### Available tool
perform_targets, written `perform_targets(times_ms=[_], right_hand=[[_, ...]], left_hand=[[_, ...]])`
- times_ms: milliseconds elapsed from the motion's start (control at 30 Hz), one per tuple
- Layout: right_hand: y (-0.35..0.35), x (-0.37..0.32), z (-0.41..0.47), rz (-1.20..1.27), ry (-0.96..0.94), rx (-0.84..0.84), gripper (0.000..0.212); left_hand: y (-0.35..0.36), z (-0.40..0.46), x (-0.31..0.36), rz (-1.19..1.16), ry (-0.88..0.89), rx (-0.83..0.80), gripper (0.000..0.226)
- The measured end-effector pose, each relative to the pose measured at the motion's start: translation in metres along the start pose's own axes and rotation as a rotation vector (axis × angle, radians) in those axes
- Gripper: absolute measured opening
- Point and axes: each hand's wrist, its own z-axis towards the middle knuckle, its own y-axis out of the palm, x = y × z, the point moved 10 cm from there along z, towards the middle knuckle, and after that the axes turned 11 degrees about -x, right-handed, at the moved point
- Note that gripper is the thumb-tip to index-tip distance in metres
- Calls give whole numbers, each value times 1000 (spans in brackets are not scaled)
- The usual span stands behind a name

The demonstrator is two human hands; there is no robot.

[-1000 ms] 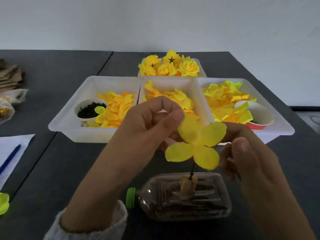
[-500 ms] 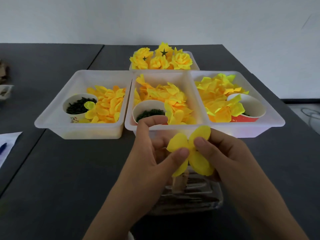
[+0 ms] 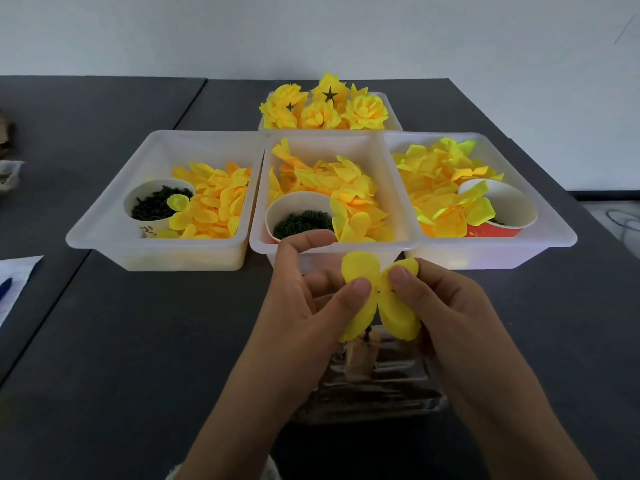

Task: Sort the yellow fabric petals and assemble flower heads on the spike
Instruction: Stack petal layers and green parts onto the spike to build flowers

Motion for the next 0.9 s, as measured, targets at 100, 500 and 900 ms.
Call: perform_targets(times_ms=[100, 500, 900], right_hand=[[2, -4, 1, 49, -34, -3, 34], [-6, 12, -1, -180, 14, 59, 28], [-37, 25, -2, -702, 206, 102, 50]], left_hand=[[0, 1, -1, -46, 3, 14, 55], [-6, -3, -32, 88, -121, 43, 48], [-10, -15, -19, 664, -38, 111, 53]])
